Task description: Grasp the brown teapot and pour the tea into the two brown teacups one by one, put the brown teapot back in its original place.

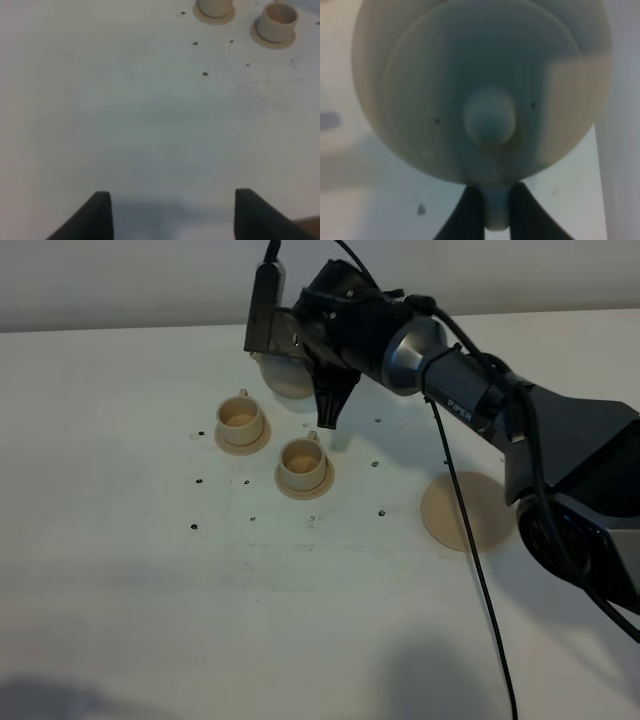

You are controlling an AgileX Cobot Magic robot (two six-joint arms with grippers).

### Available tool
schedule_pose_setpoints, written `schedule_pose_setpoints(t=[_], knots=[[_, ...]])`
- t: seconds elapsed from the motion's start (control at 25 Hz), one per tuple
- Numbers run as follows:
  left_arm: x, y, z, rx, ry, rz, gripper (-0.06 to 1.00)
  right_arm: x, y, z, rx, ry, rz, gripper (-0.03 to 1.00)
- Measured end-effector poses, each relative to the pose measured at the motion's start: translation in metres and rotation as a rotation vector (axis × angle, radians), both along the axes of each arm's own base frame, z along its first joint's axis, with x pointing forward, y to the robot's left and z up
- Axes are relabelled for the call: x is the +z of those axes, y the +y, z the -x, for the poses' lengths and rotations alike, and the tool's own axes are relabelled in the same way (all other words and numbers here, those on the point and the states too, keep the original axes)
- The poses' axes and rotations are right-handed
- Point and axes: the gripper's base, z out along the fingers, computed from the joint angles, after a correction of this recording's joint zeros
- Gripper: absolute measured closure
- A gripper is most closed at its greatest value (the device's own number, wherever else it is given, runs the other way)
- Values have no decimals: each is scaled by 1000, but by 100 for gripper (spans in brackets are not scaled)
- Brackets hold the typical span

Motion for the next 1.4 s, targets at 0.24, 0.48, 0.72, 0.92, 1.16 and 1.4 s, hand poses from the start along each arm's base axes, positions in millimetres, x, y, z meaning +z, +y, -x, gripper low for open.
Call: schedule_pose_setpoints(t=[0.24,0.48,0.72,0.92,1.16,1.4], knots=[[0,0,0,0,0,0,45,-1,4,0,12,-32,15,87],[0,0,0,-1,0,-1,45,0,10,5,34,-56,41,87],[0,0,0,-1,0,-1,44,-10,9,8,57,-69,112,87],[0,0,0,-1,0,-1,44,-16,5,7,70,-89,178,87],[0,0,0,-1,0,-1,44,-11,2,2,68,-161,235,87],[0,0,0,-1,0,-1,44,-16,3,0,78,-212,290,87]])
